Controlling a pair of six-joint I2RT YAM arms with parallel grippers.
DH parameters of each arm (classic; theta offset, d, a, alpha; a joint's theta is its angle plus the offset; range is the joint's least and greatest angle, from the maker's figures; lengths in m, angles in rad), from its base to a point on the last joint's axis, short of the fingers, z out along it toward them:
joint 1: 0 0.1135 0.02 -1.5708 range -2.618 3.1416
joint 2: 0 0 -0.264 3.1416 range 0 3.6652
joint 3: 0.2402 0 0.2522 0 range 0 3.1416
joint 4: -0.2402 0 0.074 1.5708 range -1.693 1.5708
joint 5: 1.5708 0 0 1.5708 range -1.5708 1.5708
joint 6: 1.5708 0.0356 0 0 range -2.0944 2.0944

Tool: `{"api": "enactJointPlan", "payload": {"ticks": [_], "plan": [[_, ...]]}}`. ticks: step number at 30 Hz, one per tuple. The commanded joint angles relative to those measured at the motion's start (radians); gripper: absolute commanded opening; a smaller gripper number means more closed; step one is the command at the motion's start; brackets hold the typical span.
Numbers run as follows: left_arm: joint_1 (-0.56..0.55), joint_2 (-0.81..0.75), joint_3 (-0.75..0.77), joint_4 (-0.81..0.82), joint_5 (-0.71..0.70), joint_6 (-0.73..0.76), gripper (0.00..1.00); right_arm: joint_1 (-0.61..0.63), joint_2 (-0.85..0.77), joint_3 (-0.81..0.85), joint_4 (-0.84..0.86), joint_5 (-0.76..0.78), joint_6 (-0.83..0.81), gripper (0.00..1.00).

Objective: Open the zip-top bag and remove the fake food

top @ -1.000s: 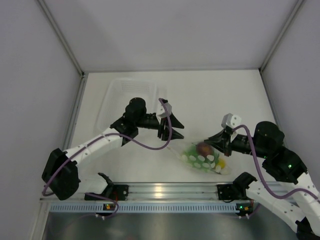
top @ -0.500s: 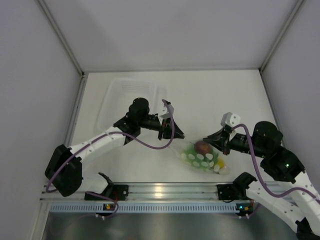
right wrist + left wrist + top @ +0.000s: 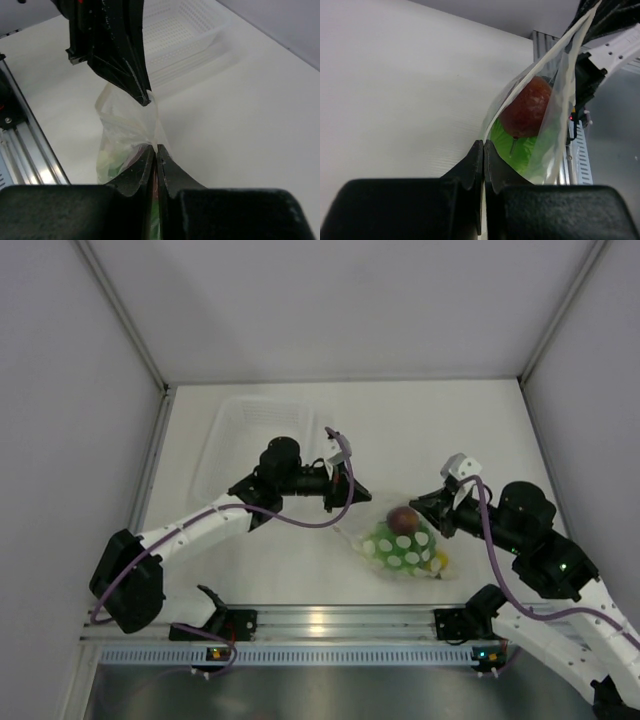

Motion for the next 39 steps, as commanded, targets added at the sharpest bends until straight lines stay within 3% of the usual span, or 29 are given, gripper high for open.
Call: {"api": "enactJointPlan", "payload": {"ticks": [1, 3, 5, 6, 7, 15, 19, 23, 30, 36, 39], "plan": [[-0.020, -0.041, 0.058, 0.032, -0.211, -0.096, 0.00, 0.005, 0.028, 0.001, 0.140, 0.166, 0.060, 0.06], [-0.048, -0.046, 0.074, 0.022, -0.267, -0.114, 0.00, 0.003, 0.045, 0.001, 0.160, 0.227, 0.085, 0.05], [-0.078, -0.052, 0.107, -0.024, -0.368, -0.114, 0.00, 0.003, 0.056, 0.001, 0.189, 0.279, 0.102, 0.11], [-0.088, -0.054, 0.121, -0.047, -0.409, -0.117, 0.00, 0.003, 0.069, 0.007, 0.197, 0.348, 0.151, 0.24], [-0.097, -0.052, 0.153, -0.064, -0.457, -0.123, 0.00, 0.003, 0.079, 0.015, 0.197, 0.384, 0.169, 0.47], [-0.157, -0.031, 0.284, -0.212, -0.861, -0.208, 0.00, 0.002, 0.180, 0.116, 0.116, 0.562, 0.451, 0.59], [-0.184, 0.001, 0.293, -0.202, -0.983, -0.266, 0.00, 0.002, 0.204, 0.067, 0.138, 0.597, 0.599, 0.61], [-0.190, 0.035, 0.238, -0.091, -1.029, -0.353, 0.00, 0.002, 0.223, -0.060, 0.242, 0.626, 0.747, 0.62], [-0.190, 0.101, 0.175, 0.048, -1.097, -0.467, 0.00, 0.002, 0.315, -0.219, 0.505, 0.576, 0.834, 0.60], [-0.189, 0.120, 0.155, 0.080, -1.103, -0.513, 0.00, 0.003, 0.367, -0.272, 0.568, 0.580, 0.880, 0.58], [-0.190, 0.118, 0.152, 0.084, -1.115, -0.528, 0.00, 0.003, 0.358, -0.334, 0.618, 0.582, 0.898, 0.53]]}}
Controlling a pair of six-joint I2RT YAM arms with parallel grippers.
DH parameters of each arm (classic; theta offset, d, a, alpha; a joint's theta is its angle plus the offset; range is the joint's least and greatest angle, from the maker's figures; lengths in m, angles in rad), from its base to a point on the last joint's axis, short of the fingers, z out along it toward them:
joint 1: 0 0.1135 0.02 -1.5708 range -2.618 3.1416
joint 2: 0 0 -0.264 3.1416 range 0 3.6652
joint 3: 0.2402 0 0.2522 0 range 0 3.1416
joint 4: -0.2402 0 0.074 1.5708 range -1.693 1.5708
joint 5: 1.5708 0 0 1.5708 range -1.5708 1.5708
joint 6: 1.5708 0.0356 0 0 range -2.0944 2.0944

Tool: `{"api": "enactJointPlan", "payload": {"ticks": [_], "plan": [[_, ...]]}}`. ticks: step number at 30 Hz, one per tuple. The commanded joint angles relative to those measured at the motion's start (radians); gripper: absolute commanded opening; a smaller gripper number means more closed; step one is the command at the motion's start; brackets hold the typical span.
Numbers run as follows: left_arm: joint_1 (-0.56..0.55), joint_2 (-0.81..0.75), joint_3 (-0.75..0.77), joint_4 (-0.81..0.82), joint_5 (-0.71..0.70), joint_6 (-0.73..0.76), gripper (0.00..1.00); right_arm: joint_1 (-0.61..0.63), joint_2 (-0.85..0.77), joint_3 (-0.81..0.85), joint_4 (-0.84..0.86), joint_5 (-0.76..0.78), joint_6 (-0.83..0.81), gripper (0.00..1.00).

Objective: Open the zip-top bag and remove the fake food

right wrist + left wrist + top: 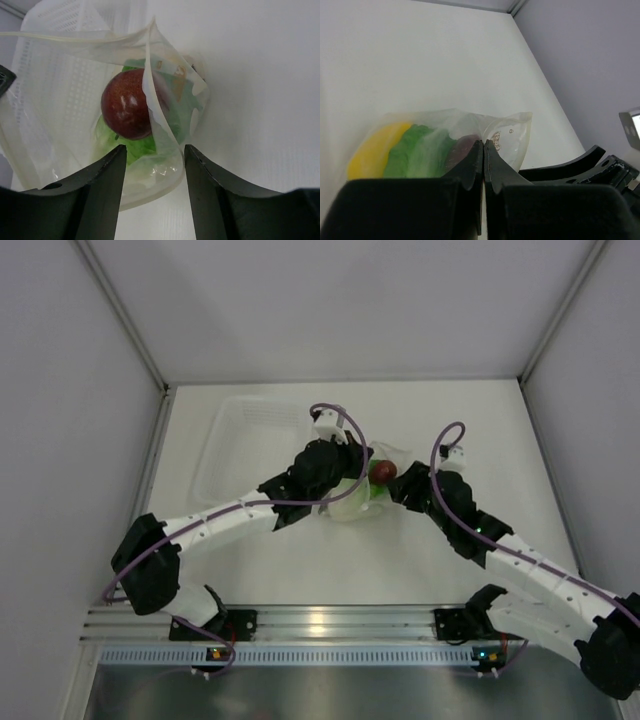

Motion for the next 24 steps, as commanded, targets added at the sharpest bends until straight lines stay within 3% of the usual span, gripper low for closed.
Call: {"api": "enactJointPlan", "payload": {"ticks": [1, 6, 9, 11, 13, 24], "plan": [[-0.004, -0.014, -0.010, 0.111, -0.035, -0.043, 0.00, 0.003, -0.011, -0.057, 0.163, 0.007, 0.049, 0.50], [-0.003, -0.014, -0.010, 0.125, -0.024, -0.062, 0.00, 0.002, 0.042, -0.083, 0.193, 0.029, 0.043, 0.48], [-0.003, -0.016, -0.011, 0.125, -0.030, -0.060, 0.00, -0.006, 0.051, -0.077, 0.194, 0.059, 0.009, 0.30], [-0.003, -0.011, -0.010, 0.125, -0.056, -0.037, 0.00, -0.006, 0.047, -0.061, 0.139, 0.082, -0.031, 0.09], [-0.003, -0.007, -0.014, 0.125, -0.073, -0.019, 0.00, -0.009, 0.022, -0.045, 0.080, 0.127, -0.057, 0.00], [0.000, -0.020, -0.083, 0.123, -0.315, -0.014, 0.00, -0.077, -0.163, 0.076, -0.411, 0.294, -0.258, 0.00]]}}
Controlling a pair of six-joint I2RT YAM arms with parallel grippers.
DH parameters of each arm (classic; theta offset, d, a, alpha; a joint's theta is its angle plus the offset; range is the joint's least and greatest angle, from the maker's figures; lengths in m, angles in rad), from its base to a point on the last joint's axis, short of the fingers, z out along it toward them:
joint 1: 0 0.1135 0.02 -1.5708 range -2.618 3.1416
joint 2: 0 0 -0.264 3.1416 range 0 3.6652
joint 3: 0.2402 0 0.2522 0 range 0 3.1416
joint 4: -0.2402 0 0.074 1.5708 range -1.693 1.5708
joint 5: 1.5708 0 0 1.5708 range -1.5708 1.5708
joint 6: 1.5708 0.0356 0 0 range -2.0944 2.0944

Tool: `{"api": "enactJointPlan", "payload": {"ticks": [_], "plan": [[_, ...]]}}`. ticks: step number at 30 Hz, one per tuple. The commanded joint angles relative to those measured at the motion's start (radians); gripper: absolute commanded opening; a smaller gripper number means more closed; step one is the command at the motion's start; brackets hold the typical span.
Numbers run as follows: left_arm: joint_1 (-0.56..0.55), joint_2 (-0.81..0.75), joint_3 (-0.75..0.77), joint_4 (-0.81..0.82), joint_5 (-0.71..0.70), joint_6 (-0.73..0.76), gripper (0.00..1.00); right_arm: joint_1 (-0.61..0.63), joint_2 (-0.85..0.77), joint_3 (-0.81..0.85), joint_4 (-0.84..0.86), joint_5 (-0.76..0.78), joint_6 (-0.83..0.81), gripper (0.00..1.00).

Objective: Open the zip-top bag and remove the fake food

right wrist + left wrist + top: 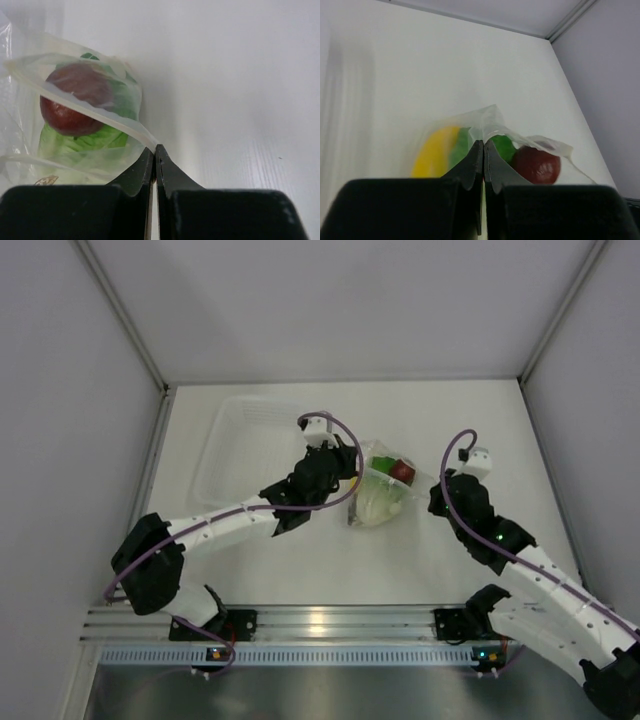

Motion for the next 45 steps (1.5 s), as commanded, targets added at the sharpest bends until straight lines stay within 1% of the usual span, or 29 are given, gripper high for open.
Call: {"api": "enactJointPlan", "payload": {"ticks": [1, 3, 5, 7, 9, 10, 11, 13, 15, 18, 21, 23, 25, 28, 31, 34, 35, 38, 43, 44, 45], "plan": [[0.001, -0.023, -0.024, 0.059, -0.122, -0.007, 0.00, -0.035, -0.037, 0.066, -0.176, 0.115, -0.080, 0.00], [0.004, -0.016, -0.013, 0.060, -0.093, -0.008, 0.00, -0.042, -0.055, 0.057, -0.158, 0.094, -0.095, 0.00], [0.004, -0.005, 0.002, 0.060, -0.029, -0.010, 0.00, -0.042, -0.055, 0.057, -0.145, 0.045, -0.104, 0.02], [0.004, 0.015, 0.019, 0.060, 0.042, -0.030, 0.00, -0.040, -0.051, 0.069, -0.119, 0.002, -0.119, 0.07], [0.004, 0.033, 0.032, 0.060, 0.085, -0.045, 0.00, -0.042, -0.045, 0.084, -0.104, -0.053, -0.130, 0.10], [0.004, 0.038, 0.041, 0.060, 0.120, -0.048, 0.00, -0.040, -0.045, 0.104, -0.093, -0.067, -0.138, 0.12], [0.004, 0.049, 0.047, 0.060, 0.142, -0.053, 0.00, -0.042, -0.039, 0.119, -0.095, -0.081, -0.143, 0.16], [0.004, 0.053, 0.061, 0.060, 0.180, -0.062, 0.00, -0.042, -0.031, 0.162, -0.093, -0.115, -0.150, 0.20], [0.003, 0.059, 0.068, 0.060, 0.200, -0.068, 0.00, -0.042, -0.025, 0.192, -0.098, -0.135, -0.149, 0.24], [0.001, 0.066, 0.084, 0.060, 0.223, -0.071, 0.00, -0.040, -0.026, 0.235, -0.102, -0.156, -0.124, 0.26], [-0.003, 0.073, 0.097, 0.062, 0.232, -0.074, 0.00, -0.042, -0.025, 0.233, -0.066, -0.200, -0.092, 0.30], [-0.007, 0.079, 0.101, 0.060, 0.234, -0.077, 0.00, -0.042, 0.006, 0.238, -0.058, -0.242, -0.097, 0.31], [-0.007, 0.081, 0.102, 0.062, 0.240, -0.082, 0.00, -0.039, 0.026, 0.239, -0.055, -0.260, -0.118, 0.36], [-0.008, 0.082, 0.101, 0.060, 0.245, -0.085, 0.00, -0.038, 0.053, 0.232, -0.067, -0.241, -0.126, 0.40], [-0.008, 0.081, 0.101, 0.060, 0.245, -0.085, 0.00, -0.040, 0.060, 0.203, -0.061, -0.221, -0.089, 0.43], [-0.011, 0.084, 0.102, 0.060, 0.240, -0.093, 0.00, -0.040, 0.064, 0.170, -0.067, -0.181, -0.042, 0.50], [-0.013, 0.084, 0.101, 0.060, 0.235, -0.094, 0.00, -0.040, 0.066, 0.163, -0.073, -0.170, -0.032, 0.55], [-0.026, 0.082, 0.091, 0.078, 0.217, -0.102, 0.00, -0.040, 0.072, 0.129, -0.078, -0.141, -0.020, 0.58], [-0.054, 0.090, 0.084, 0.101, 0.179, -0.107, 0.00, -0.040, 0.110, 0.092, -0.072, -0.103, -0.009, 0.61], [-0.062, 0.093, 0.076, 0.108, 0.168, -0.108, 0.00, -0.040, 0.116, 0.086, -0.067, -0.096, -0.005, 0.66], [-0.066, 0.095, 0.073, 0.118, 0.165, -0.111, 0.00, -0.042, 0.121, 0.072, -0.063, -0.093, 0.003, 0.68]]}}
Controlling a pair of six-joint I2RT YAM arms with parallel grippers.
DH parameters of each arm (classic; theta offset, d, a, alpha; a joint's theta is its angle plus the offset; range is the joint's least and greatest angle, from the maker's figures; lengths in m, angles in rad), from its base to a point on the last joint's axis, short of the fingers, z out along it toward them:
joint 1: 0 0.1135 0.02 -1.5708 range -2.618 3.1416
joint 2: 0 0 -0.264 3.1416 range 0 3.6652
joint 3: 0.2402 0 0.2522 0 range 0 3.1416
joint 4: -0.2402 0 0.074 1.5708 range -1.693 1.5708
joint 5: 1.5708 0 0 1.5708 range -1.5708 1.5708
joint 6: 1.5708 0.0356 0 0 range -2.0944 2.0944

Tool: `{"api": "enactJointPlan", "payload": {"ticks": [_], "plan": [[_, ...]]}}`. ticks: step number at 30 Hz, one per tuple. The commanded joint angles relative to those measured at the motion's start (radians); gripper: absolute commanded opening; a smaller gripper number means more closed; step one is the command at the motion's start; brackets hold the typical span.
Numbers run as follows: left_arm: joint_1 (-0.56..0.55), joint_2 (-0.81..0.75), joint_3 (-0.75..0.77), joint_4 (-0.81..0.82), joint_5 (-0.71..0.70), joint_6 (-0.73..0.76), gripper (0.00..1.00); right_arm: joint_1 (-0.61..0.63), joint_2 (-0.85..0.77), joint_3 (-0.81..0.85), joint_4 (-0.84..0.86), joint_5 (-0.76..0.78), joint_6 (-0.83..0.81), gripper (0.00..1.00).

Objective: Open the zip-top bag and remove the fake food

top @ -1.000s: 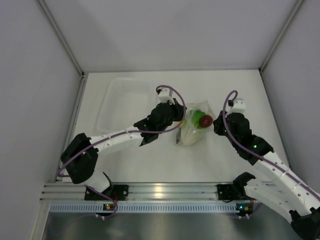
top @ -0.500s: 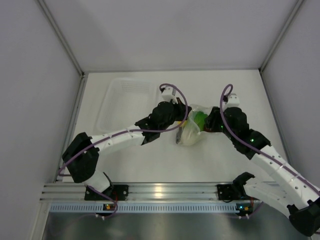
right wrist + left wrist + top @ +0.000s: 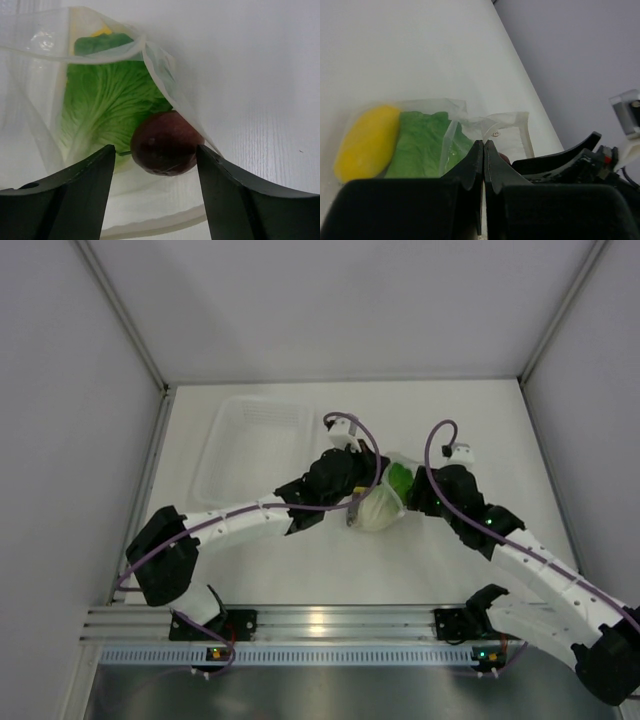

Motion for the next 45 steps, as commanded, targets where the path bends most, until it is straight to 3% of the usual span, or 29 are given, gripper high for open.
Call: {"api": "enactJointPlan", "payload": {"ticks": [1, 16, 24, 37, 45], "plan": [[-0.019, 0.014, 0.009, 0.107, -0.040, -0.017, 0.00, -0.012, 0.030, -0.026, 0.042, 0.043, 0.029, 0.68], [-0.041, 0.029, -0.028, 0.167, -0.020, -0.086, 0.00, -0.024, 0.150, -0.147, 0.295, 0.024, 0.138, 0.69], [-0.041, 0.023, -0.042, 0.168, -0.017, -0.088, 0.00, -0.036, 0.156, -0.184, 0.350, 0.046, 0.117, 0.37], [-0.027, 0.040, -0.085, 0.167, -0.077, -0.085, 0.00, -0.035, -0.061, -0.043, 0.120, 0.025, -0.008, 0.30], [0.008, -0.014, -0.186, 0.168, -0.094, -0.135, 0.00, -0.035, -0.091, 0.175, -0.001, -0.037, -0.112, 0.30]]}}
